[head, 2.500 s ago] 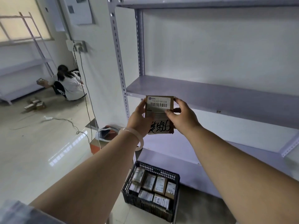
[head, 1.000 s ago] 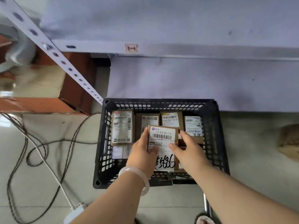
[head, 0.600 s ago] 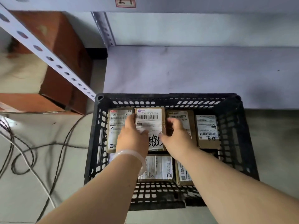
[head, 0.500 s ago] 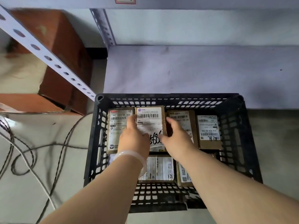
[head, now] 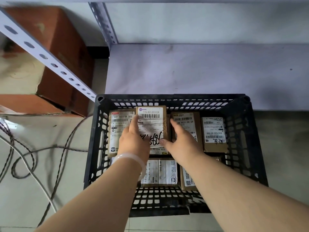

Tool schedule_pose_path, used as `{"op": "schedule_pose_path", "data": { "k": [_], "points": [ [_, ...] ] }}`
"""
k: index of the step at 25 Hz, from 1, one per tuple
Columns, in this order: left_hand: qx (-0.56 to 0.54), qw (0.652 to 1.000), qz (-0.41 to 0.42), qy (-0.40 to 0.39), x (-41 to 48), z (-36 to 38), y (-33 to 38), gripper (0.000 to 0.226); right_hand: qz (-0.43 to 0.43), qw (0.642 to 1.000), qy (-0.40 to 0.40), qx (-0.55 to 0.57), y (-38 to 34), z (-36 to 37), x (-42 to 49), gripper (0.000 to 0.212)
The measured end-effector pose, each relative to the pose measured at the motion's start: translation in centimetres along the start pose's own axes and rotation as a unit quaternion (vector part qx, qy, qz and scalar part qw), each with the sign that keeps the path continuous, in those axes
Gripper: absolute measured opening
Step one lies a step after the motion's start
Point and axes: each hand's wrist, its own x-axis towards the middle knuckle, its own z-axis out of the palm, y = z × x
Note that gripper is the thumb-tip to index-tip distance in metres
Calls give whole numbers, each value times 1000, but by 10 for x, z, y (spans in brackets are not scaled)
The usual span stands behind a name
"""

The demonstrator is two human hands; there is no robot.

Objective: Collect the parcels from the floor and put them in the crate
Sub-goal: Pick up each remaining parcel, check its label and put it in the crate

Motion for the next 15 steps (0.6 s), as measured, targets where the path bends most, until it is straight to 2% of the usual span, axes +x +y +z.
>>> {"op": "schedule_pose_path", "data": {
  "k": [4,10,15],
  "points": [
    [26,1000,1,-1,-16,-7,20,85,-5,999,45,7,10,-32,-14,67],
    [94,990,100,17,-67,-12,96,80,-28,993,109,27,20,-114,-48,68],
    [50,981,188,-9,-132,-25,185,75,-28,984,168,45,22,-220,-112,67]
  ]
}}
